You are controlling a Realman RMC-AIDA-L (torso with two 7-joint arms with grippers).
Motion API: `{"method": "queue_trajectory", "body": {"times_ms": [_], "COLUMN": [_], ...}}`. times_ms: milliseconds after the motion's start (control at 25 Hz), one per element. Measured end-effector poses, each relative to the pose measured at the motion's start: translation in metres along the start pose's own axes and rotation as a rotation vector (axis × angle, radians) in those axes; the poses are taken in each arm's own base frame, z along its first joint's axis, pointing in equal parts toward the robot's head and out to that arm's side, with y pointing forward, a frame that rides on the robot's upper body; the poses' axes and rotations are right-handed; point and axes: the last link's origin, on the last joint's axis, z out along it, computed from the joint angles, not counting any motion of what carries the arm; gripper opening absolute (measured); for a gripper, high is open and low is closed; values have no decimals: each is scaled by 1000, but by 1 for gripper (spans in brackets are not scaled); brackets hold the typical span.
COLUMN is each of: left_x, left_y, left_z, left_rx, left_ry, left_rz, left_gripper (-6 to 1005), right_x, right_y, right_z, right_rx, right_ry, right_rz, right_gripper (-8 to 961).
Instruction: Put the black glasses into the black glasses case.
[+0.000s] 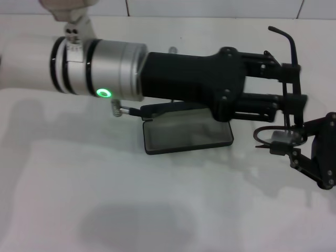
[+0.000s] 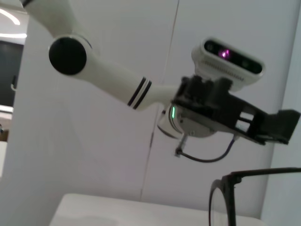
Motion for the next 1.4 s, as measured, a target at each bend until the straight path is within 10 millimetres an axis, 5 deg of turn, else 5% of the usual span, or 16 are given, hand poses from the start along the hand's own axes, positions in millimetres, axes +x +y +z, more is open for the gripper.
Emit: {"method": "queue_trajectory", "body": {"times_ms": [240,1040,1400], "left_x": [-2,-14,-24], "left_y": [-11,-25,-30], "left_z": [20,17,-11], "left_rx": [11,120,232], "left_ry": [-107,-195,-146], "left_rz": [-70,-253,-266], "left_gripper": [565,564,564], "right_x": [4,4,-15], "right_y": [-3,-1,38], "right_z": [7,10,-15], "right_rx": [5,18,-87], "right_ry": [-1,-35,-200], "right_rz": [-64,-205,-338], "right_gripper": [116,115,115]}}
